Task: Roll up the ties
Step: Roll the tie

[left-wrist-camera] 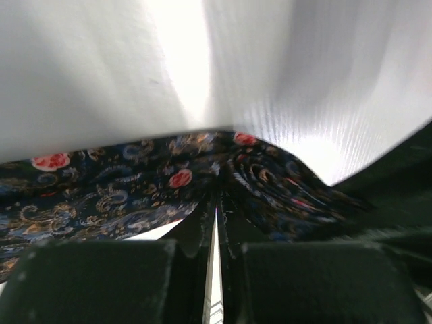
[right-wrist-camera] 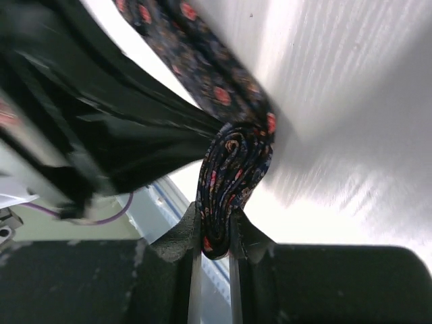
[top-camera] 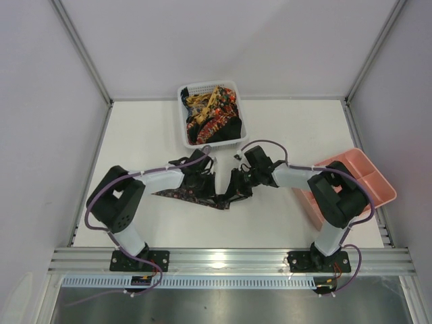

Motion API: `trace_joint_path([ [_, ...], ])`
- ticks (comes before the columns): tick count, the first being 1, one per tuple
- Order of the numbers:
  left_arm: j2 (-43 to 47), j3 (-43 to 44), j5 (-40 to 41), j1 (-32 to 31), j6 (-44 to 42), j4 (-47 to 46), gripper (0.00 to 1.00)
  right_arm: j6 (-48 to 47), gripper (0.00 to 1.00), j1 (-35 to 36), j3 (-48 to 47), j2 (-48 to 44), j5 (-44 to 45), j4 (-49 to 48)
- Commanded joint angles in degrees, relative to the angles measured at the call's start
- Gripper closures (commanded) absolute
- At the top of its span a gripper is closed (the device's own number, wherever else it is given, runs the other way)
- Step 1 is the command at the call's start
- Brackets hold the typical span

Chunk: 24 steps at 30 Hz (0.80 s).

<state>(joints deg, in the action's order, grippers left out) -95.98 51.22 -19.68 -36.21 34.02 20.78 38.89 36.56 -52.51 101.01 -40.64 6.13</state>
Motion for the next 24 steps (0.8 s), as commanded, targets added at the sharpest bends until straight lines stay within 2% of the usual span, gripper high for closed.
trace_joint_path([
  [1, -2.4, 2.9, 1.0, -3.5, 0.3, 1.5, 0.94, -1.3, 1.00, -1.7, -0.6, -3.5, -3.0, 4.0],
  [7, -5.6, 6.1, 0.0, -7.6, 1.4, 1.4, 0.94, -2.4, 1.00, -1.8, -0.9, -4.4, -3.3, 8.5],
  [12, -5.5, 7.0, 1.7, -7.5, 0.8, 3.0, 0.95, -3.1, 1.00, -1.8, -1.5, -3.5, -2.0, 11.5],
  [19, -3.8, 6.3, 5.0, -7.5, -1.1, 6.0, 0.98, -5.8, 1.00, -2.0, -6.5, -1.3, 2.9, 22.6],
  [24, -0.3, 5.9, 7.5, -6.9, -2.1, 8.0, 0.98, -5.1, 1.00, -2.1, -8.0, -1.0, 5.0, 25.0],
])
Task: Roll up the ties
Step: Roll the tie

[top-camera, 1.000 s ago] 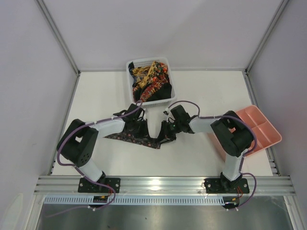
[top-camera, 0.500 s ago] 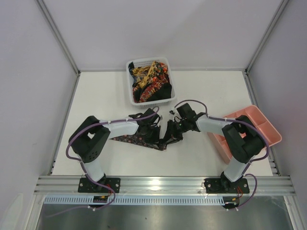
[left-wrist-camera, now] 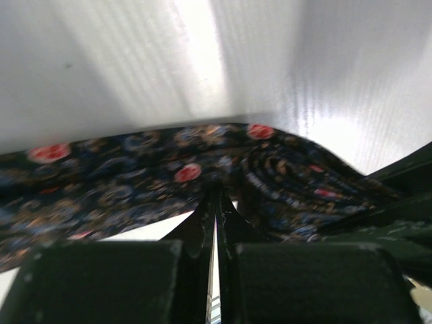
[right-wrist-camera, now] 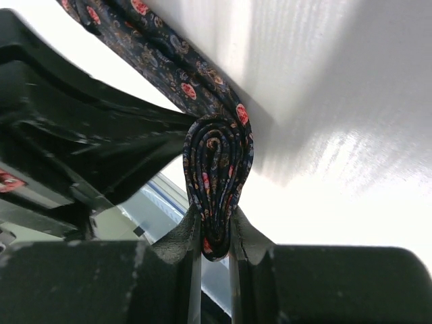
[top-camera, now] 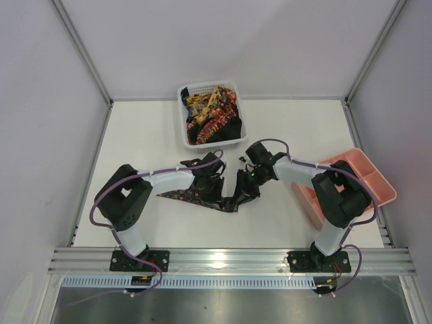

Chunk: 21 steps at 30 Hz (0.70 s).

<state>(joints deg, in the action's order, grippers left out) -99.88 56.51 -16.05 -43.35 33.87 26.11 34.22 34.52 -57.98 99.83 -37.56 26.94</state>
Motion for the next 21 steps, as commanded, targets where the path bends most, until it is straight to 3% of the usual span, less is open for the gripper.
trace_joint_path([
  [1, 4.1, 0.7, 4.2, 0.5, -2.1, 3.0, 0.98, -0.4, 1.00, -0.2, -3.2, 0.3, 2.3, 5.0],
  [9, 7.4, 1.9, 3.8, 3.0, -3.3, 4.6, 0.98, -0.9, 1.00, -0.1, -4.8, 1.3, 3.5, 7.8],
  [13, 6.1, 3.0, -0.1, 3.0, -2.3, 2.7, 0.99, -0.6, 1.00, -0.1, -5.6, 1.9, 3.7, 8.5],
  [21, 1.4, 5.2, 0.7, 3.1, -2.5, 0.9, 1.00, 1.0, 1.00, 0.8, -9.1, 4.3, 7.1, 11.9],
])
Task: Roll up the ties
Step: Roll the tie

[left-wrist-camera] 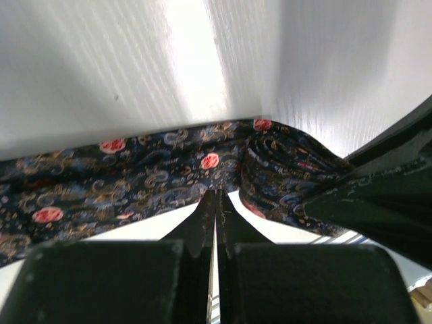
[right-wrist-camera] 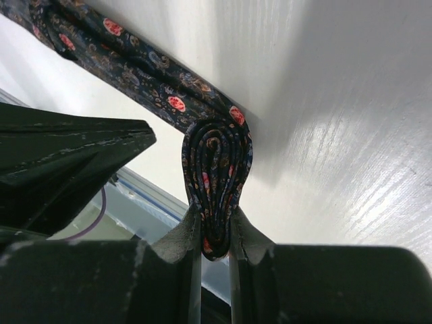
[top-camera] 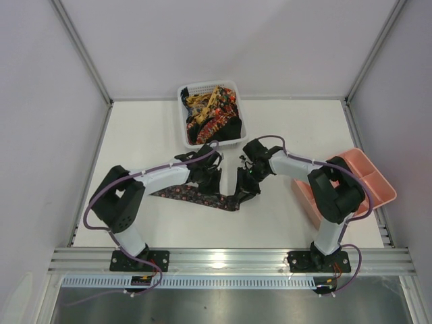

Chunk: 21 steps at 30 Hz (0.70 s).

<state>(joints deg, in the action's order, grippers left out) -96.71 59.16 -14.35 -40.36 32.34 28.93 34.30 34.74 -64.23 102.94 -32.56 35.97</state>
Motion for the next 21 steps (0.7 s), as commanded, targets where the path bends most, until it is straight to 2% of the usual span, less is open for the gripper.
trace_joint_path([
  [1, -2.0, 2.9, -1.5, 0.0, -0.7, -2.2, 0.99, 0.9, 1.00, 0.8, -3.8, 1.7, 2.4, 3.3],
  [6, -2.9, 2.9, -5.5, 0.0, 0.7, -5.4, 0.99, 1.2, 1.00, 1.6, -5.9, 3.7, 3.5, 4.8],
  [14, -5.5, 2.5, -6.2, -0.2, 1.8, -6.7, 0.99, 1.6, 0.98, 2.1, -9.1, 5.3, 1.6, 5.2],
  [17, -5.8, 2.3, -5.4, -0.1, 1.8, -6.5, 0.99, 1.4, 0.93, 2.3, -9.9, 5.2, 0.7, 5.2],
  [21, -5.2, 1.6, -4.5, 0.4, 1.8, -5.9, 0.99, 0.9, 0.78, 2.5, -10.9, 5.6, -0.8, 4.8],
])
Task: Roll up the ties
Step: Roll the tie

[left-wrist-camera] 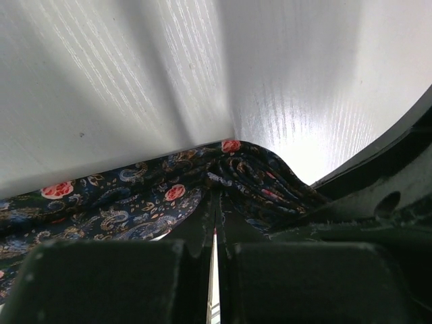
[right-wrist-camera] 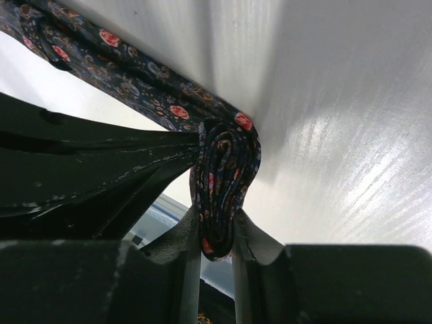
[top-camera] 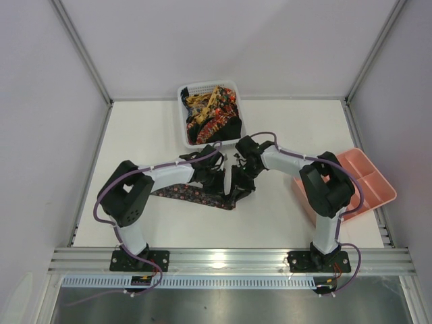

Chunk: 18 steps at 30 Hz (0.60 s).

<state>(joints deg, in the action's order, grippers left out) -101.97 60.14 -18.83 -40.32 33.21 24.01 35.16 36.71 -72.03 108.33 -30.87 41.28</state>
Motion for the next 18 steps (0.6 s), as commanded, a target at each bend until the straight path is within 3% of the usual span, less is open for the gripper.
trace_joint_path([
  [1, 0.2, 0.2, 0.2, 0.7, 0.8, -0.9, 0.99, 0.1, 0.75, 0.7, -3.4, 0.3, -2.4, -0.5],
  [6, 1.2, -0.5, 0.9, 1.7, 0.3, -0.4, 0.99, -0.3, 0.63, 1.6, -5.7, 0.7, -2.5, 0.3],
  [18, 2.8, -1.0, 3.8, 2.6, -0.9, 2.1, 0.99, -0.7, 0.56, 2.3, -8.5, 3.5, -2.1, 1.5],
])
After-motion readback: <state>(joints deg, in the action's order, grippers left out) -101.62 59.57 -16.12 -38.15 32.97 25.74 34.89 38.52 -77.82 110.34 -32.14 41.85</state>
